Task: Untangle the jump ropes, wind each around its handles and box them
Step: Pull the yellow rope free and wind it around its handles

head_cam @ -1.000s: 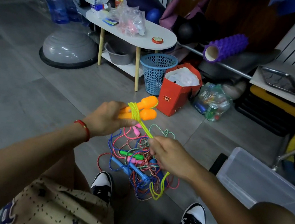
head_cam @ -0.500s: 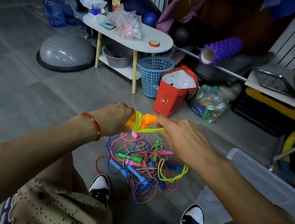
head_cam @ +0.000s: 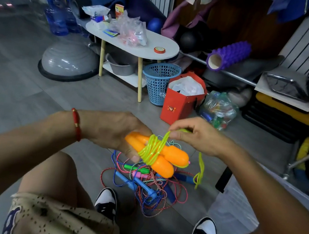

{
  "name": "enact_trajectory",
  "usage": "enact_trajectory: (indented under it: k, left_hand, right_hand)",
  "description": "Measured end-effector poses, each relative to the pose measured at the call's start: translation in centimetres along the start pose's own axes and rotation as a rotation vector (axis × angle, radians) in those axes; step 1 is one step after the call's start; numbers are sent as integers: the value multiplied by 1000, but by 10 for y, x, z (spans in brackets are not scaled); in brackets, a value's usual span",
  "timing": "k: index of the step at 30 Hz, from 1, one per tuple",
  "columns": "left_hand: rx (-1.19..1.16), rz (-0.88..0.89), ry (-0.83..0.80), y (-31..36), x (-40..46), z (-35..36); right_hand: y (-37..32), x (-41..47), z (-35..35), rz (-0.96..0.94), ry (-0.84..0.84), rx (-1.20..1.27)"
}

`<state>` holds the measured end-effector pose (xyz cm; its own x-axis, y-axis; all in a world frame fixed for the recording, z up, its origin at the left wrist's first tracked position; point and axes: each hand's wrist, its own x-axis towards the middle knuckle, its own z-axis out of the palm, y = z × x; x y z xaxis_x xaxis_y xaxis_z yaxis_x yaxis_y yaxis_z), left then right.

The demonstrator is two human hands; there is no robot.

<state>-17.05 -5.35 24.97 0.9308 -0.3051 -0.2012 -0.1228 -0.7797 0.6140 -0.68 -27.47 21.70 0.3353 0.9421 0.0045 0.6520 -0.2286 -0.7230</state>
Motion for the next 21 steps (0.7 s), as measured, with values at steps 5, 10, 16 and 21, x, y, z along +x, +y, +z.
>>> enact_trajectory:
  k: [5, 10, 16, 21]
  left_hand:
    - [-201, -5, 42, 10, 1, -3]
    - [-422, -77, 322, -9, 18, 19]
    - [-468, -274, 531, -34, 37, 31]
    - [-109, -432, 560, -47, 44, 28]
  right_hand:
    - [15, -7, 38, 22, 106, 330]
    - [14, -1, 79, 180, 184, 511]
    - [11, -5, 98, 302, 161, 623]
    - [-4, -19, 91, 175, 137, -84]
